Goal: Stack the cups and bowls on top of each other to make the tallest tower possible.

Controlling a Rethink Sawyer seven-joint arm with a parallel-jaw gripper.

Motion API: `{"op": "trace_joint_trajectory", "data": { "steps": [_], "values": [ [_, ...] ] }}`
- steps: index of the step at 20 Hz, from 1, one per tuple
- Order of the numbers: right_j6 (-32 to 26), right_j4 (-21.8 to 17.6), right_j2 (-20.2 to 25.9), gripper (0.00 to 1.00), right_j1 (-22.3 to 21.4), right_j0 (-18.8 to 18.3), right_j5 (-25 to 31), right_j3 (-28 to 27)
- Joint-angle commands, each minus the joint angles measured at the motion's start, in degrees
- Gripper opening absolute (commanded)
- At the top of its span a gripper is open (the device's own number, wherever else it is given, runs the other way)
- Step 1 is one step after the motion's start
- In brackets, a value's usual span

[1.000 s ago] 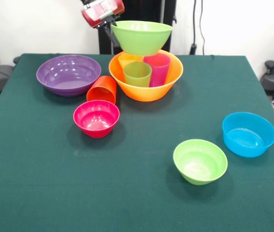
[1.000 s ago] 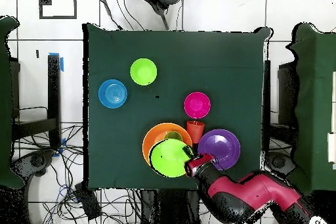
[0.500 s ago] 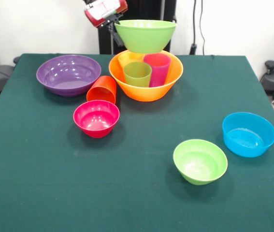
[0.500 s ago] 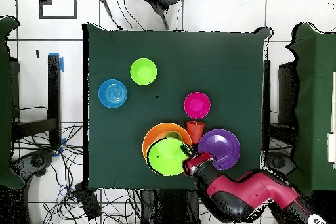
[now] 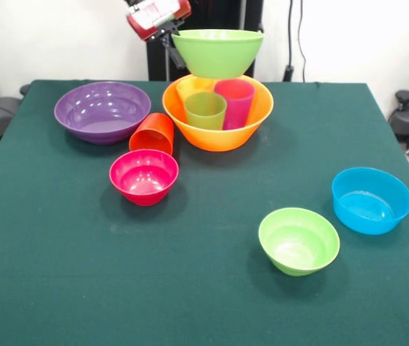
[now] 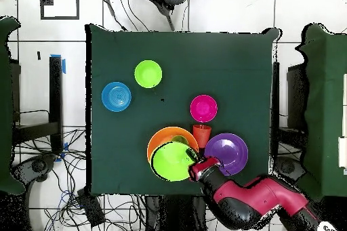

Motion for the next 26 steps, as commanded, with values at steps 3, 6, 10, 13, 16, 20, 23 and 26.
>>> {"op": "trace_joint_trajectory", "data": {
  "steps": [3,6,10,13,16,20,23,26],
  "values": [
    [-22.94,-1.13,1.0,0.0,1.49,0.92,9.48,-5.55],
    [-23.68,-1.03,0.8,0.0,0.87,1.16,9.9,-5.7],
    [-24.12,-1.35,0.32,0.0,0.06,1.56,9.94,-6.0],
    [-24.33,-1.55,0.11,0.0,0.14,1.58,9.7,-5.99],
    [-24.08,-1.56,-0.08,0.0,0.22,1.67,9.46,-6.01],
    [-23.72,-1.38,-0.19,0.0,0.71,1.71,9.33,-5.83],
    [-22.46,-1.92,-0.26,0.0,0.67,2.04,8.46,-5.71],
    [-21.55,-2.62,-0.11,0.0,0.64,2.16,7.41,-5.55]
  ]
}}
